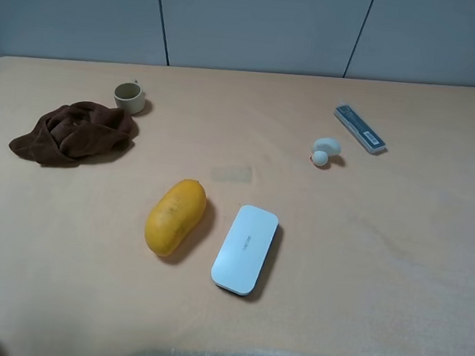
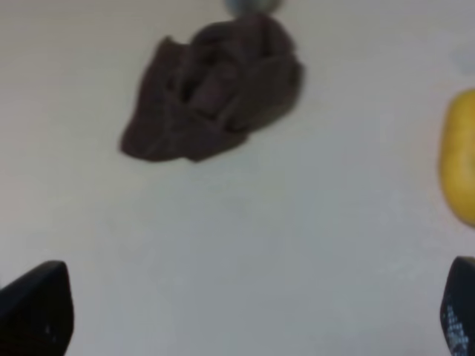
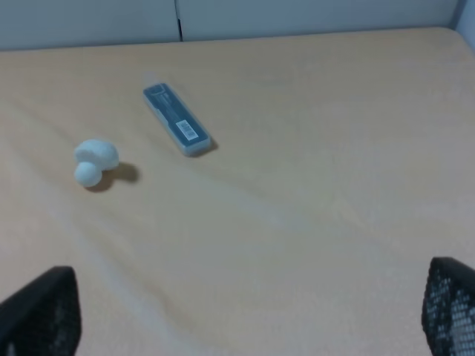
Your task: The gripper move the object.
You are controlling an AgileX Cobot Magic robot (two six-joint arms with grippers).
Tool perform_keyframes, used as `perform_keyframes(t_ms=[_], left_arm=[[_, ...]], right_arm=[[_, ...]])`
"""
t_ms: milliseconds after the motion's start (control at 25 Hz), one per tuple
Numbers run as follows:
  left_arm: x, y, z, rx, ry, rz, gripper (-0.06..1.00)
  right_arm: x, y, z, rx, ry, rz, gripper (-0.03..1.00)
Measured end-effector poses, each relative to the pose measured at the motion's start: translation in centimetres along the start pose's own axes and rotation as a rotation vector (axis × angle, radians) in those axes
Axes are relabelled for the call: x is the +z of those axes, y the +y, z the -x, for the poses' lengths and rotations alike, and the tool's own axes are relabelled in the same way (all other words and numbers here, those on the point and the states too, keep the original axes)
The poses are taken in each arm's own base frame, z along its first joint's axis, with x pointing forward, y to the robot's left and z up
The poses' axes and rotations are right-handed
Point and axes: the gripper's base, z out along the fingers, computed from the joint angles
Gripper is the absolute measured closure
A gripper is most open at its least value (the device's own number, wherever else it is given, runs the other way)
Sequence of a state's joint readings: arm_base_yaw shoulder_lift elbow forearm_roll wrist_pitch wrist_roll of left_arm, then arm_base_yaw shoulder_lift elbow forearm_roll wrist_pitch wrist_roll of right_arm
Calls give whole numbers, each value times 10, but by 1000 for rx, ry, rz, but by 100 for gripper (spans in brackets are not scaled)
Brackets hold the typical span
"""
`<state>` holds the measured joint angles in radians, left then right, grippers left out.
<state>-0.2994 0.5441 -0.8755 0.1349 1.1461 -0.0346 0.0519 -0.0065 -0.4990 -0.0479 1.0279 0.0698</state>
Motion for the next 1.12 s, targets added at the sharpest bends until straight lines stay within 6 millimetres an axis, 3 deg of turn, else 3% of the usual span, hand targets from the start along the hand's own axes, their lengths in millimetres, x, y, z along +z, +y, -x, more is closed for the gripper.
perform_keyframes(t_ms=[520, 760, 1120], left_arm=[[-1, 2, -76, -158, -39, 192, -5], [11, -2, -104, -176, -106, 224, -5], [5, -7, -116, -157, -214, 220, -5]], right_arm=[[0, 0, 0, 0, 0, 0, 28], [0, 0, 0, 0, 0, 0, 28], [0, 0, 0, 0, 0, 0, 28]])
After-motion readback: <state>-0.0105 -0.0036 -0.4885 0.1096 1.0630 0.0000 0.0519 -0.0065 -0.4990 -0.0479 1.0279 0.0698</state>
